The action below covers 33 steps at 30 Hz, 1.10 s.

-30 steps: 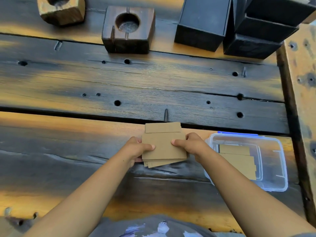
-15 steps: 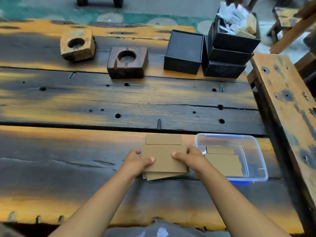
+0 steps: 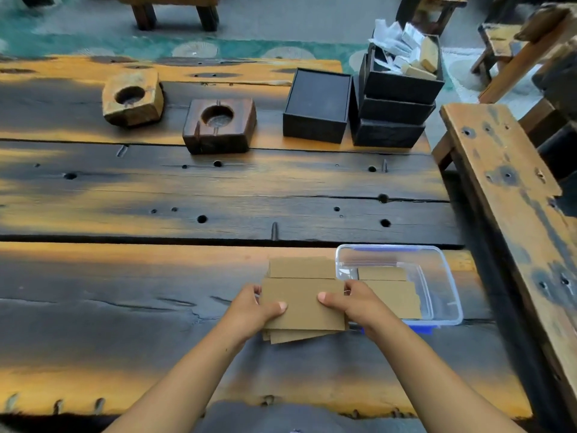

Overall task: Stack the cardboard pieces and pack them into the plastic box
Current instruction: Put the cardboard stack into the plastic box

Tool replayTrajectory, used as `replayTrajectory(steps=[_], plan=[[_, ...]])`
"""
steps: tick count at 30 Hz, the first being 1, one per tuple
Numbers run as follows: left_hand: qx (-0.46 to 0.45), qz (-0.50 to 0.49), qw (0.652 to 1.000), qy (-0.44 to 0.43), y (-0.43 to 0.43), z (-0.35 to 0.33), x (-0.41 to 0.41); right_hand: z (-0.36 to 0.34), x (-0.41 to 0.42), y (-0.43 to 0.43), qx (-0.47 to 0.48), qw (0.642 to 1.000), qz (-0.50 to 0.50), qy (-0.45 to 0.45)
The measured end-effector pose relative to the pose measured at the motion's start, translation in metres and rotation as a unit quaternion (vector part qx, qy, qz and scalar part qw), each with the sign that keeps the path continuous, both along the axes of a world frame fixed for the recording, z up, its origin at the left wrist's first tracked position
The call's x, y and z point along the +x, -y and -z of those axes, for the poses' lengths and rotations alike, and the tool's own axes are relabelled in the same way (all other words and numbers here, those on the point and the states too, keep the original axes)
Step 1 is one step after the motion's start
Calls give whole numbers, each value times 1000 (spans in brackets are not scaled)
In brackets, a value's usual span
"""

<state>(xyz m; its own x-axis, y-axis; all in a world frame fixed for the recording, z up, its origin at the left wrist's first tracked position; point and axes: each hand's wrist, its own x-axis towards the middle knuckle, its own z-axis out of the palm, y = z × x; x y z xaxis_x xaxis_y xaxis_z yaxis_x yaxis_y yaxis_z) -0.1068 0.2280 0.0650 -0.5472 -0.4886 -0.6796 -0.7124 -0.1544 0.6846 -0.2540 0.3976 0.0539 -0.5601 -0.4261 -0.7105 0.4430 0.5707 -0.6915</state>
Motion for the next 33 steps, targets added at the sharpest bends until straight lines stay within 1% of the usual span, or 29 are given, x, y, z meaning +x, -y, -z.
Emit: replayTrajectory(steps=[2, 7, 9, 12, 16, 19, 24, 27, 30, 33], plan=[[16, 15, 1000, 7, 1, 3, -4, -2, 3, -3, 13, 1000, 4, -2], [27, 81, 996, 4, 6, 3, -28, -10, 6, -15, 35, 997, 60, -37], [22, 106, 994, -1, -3, 3, -41, -15, -3, -28, 43, 995, 78, -45], [-3, 116, 993, 6, -23, 5, -56, -17, -17, -46, 43, 993, 88, -62], [-42, 109, 993, 17, -50, 4, -86, -13, -44, -66, 44, 995, 68, -61], [-71, 101, 992, 21, -70, 2, -108, -7, -67, -83, 24, 996, 61, -63], [-86, 51, 994, 40, -118, 3, -143, 0, -117, -117, 17, 997, 6, -69], [-74, 23, 996, 45, -142, 4, -159, 2, -145, -132, 16, 998, -15, -55], [-76, 21, 995, 58, -155, 3, -165, 8, -155, -138, 28, 998, -40, -43], [-84, 41, 993, 75, -158, 3, -168, 14, -153, -137, 59, 996, -59, -35]])
